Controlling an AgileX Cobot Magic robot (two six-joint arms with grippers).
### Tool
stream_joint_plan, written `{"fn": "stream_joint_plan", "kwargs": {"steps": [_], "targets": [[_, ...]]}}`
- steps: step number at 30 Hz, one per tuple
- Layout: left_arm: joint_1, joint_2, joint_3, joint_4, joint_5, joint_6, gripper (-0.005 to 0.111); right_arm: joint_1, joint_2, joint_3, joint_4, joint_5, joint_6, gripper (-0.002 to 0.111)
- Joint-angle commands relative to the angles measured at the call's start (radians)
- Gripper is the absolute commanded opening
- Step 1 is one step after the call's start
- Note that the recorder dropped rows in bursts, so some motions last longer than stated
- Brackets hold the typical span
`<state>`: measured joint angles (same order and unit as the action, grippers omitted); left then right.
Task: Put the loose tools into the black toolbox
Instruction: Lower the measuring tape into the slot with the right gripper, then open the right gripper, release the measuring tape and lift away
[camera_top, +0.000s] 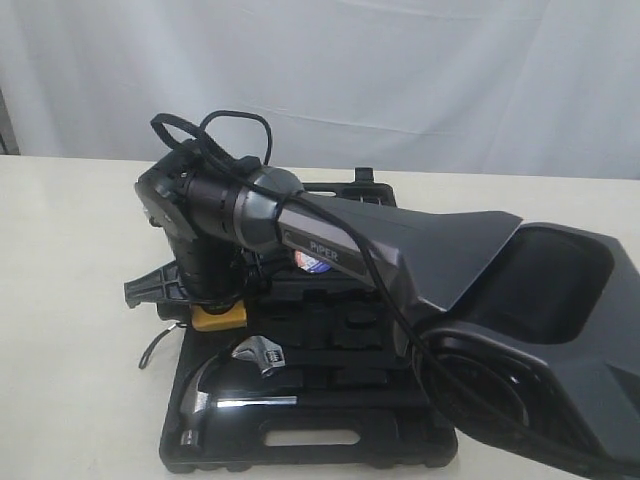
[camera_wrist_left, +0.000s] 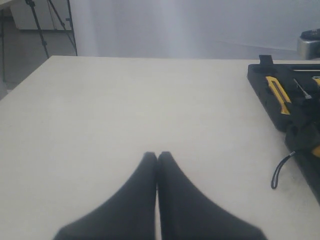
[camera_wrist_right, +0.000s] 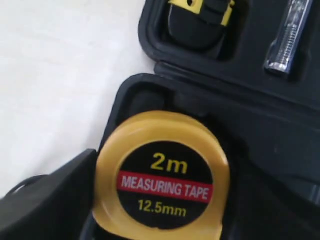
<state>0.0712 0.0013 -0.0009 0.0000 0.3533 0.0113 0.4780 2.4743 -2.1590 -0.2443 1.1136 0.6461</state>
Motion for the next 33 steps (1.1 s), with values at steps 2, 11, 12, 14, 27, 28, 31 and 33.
{"fn": "stream_joint_plan", "kwargs": {"steps": [2,11,12,14,27,28,31,33], "targets": [[-0.003,-0.001,0.001,0.000,-0.011,-0.004,0.000,-0.010,0.032,0.021,0.003,0.107,-0.043,0.064],[-0.003,-0.001,0.001,0.000,-0.011,-0.004,0.000,-0.010,0.031,0.021,0.033,0.107,-0.092,0.081],[-0.003,-0.001,0.001,0.000,-0.011,-0.004,0.000,-0.010,0.031,0.021,0.033,0.107,-0.092,0.081],[-0.003,-0.001,0.001,0.000,-0.011,-0.004,0.000,-0.010,0.029,0.021,0.033,0.107,-0.097,0.081],[-0.003,-0.001,0.001,0.000,-0.011,-0.004,0.000,-0.004,-0.067,0.021,0.029,0.107,-0.165,0.078],[-0.003,-0.001,0.001,0.000,-0.011,-0.004,0.000,-0.004,-0.074,0.021,0.029,0.107,-0.165,0.074],[-0.003,-0.001,0.001,0.000,-0.011,-0.004,0.000,-0.004,-0.086,0.021,0.029,0.107,-0.165,0.063],[-0.003,-0.001,0.001,0.000,-0.011,-0.004,0.000,-0.004,-0.087,0.021,0.029,0.107,-0.165,0.063]]}}
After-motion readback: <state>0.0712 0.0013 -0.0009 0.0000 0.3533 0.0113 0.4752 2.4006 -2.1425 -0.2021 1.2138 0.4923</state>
